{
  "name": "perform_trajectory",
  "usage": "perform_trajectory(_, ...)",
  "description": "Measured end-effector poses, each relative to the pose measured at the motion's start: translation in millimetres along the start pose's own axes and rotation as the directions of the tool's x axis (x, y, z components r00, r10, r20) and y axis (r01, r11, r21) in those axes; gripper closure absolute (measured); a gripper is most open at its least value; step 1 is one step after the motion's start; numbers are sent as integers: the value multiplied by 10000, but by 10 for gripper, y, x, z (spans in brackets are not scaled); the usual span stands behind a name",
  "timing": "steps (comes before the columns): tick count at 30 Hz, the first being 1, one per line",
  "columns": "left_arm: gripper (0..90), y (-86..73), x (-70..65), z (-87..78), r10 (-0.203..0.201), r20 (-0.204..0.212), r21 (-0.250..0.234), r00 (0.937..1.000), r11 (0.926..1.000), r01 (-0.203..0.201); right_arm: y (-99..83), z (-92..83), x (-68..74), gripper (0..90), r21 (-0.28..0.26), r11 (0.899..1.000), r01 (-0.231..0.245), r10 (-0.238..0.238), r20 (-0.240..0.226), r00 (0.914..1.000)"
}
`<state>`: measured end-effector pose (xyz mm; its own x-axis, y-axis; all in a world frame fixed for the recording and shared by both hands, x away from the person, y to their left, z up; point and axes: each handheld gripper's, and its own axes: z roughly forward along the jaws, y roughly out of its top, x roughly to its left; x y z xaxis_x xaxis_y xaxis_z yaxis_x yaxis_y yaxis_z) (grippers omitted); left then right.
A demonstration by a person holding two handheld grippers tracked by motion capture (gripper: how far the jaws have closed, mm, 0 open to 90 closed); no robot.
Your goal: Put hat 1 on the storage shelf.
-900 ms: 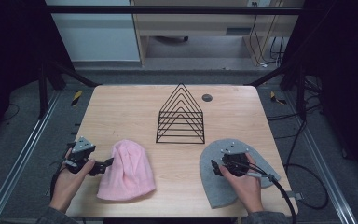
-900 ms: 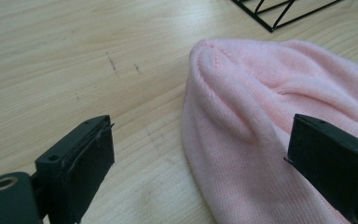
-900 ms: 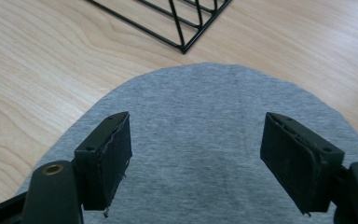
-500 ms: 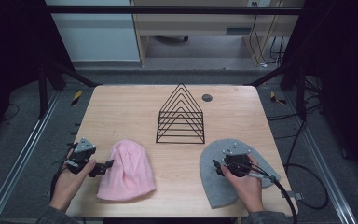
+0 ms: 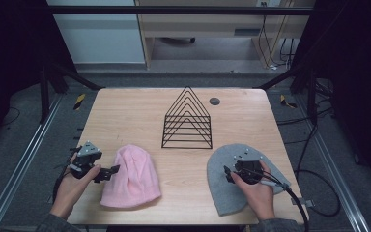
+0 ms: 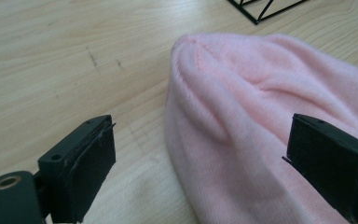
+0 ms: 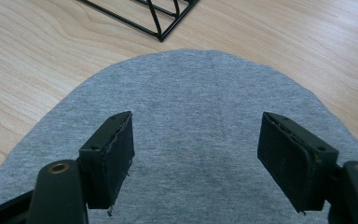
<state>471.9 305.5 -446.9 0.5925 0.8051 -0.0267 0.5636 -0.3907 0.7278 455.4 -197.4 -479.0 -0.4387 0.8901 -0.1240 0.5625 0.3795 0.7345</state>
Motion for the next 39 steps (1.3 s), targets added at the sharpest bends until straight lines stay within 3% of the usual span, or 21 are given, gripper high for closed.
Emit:
perform_trajectory(5, 73, 238, 24, 59, 626, 230, 399, 9978, 9972, -635, 26, -19, -1, 241, -14, 10000, -67, 67, 12, 10000)
perform_trajectory(10, 81, 423, 76, 199, 579, 611, 866, 9965, 9942, -630, 26, -14, 18, 257, 6, 9998, -180, 180, -101, 9998)
perform_trajectory(17, 104, 473, 119, 382, 418, 603, 1266, 9973, 9907, -492, 18, -25, 15, 288, -32, 10000, -3, 3, -43, 10000)
perform_trajectory(32, 192, 505, 153, 526, 191, 653, 1314, 9977, 9909, -276, 20, -14, 26, 311, 90, 10000, -36, 37, -119, 9999)
perform_trajectory(39, 267, 417, 165, 649, -89, 581, 1508, 9983, 9886, 0, 16, -5, 30, 313, 103, 9999, 44, -42, -210, 9998)
